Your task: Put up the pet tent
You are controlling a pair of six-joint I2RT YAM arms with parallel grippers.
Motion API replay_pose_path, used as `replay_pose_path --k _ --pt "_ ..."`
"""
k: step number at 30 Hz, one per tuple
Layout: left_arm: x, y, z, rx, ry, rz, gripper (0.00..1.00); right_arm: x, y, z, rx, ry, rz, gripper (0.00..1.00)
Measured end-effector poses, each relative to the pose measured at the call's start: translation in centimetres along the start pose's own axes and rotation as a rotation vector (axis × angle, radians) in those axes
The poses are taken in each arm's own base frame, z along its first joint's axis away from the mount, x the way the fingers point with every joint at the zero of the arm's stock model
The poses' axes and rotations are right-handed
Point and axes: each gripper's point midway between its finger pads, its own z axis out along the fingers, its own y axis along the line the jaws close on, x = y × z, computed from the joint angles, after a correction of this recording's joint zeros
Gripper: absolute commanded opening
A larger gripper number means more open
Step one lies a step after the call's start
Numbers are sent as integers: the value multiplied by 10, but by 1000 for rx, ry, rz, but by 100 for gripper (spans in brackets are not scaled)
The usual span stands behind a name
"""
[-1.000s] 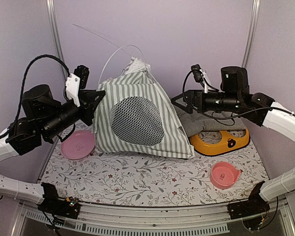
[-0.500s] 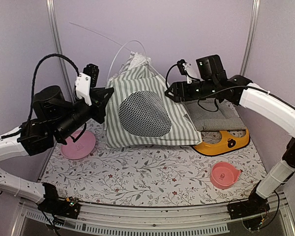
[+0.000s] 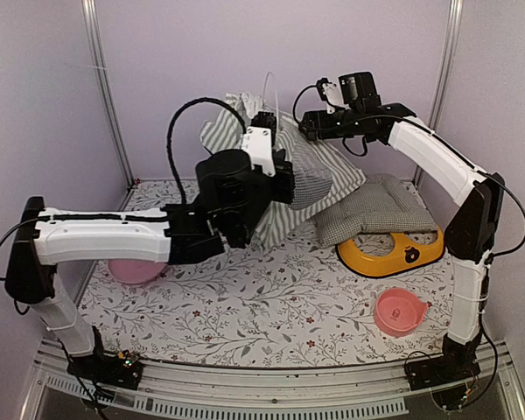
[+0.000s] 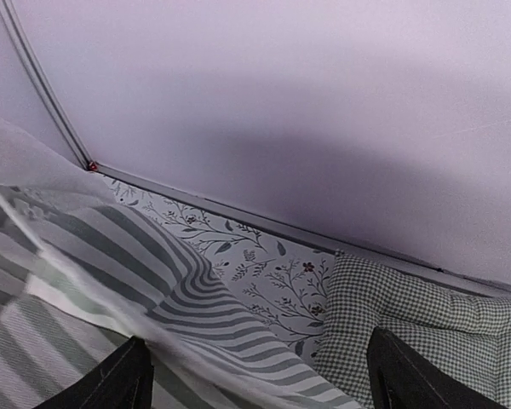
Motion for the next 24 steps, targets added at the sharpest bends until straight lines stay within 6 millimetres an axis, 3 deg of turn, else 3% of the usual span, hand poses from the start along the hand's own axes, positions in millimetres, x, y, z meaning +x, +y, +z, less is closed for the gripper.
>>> replay_pose_path --k 3,6,10,12,16,20,24 --pt "13 -28 46 -18 14 -66 18 -3 -29 1 33 -6 25 96" --pt "32 -52 82 -12 32 -105 38 -10 -52 -12 38 -38 61 97" --pt "61 -74 106 26 81 -100 54 -13 -70 -43 43 -62 110 97" --pt "73 -78 107 52 118 -91 61 -14 -68 -61 28 -81 128 97" --pt "74 -82 102 115 153 -108 71 -11 -53 -97 -31 -123 161 97" --pt "66 -71 86 176 196 -134 79 -1 -41 -122 -86 -145 215 96" --pt "51 -56 67 229 218 -171 84 18 -36 -135 -114 -133 282 95"
